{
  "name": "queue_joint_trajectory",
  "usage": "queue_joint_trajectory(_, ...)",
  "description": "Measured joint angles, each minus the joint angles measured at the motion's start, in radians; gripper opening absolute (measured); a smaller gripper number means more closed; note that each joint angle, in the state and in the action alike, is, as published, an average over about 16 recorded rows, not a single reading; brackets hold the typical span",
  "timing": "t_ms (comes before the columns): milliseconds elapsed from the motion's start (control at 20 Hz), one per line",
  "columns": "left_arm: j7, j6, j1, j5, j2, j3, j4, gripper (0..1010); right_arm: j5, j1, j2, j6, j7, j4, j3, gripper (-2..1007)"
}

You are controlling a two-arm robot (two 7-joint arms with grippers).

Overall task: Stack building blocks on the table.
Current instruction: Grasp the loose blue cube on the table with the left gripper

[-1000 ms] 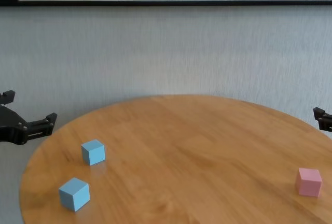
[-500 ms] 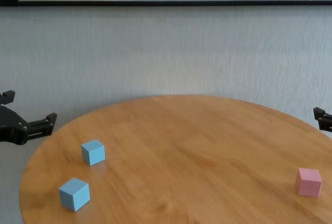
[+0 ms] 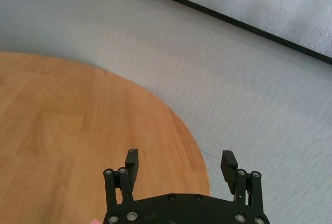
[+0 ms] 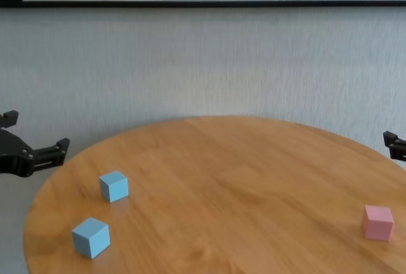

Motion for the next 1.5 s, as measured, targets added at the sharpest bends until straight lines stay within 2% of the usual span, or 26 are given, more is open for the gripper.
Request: queue_joint_trajectory(1500,-0.008,0.003,0.005,-0.005,0.002,-0.002,-0.006,1000,0.0,0.0,0.0,0.0,0.0,0.0,0.0,1005)
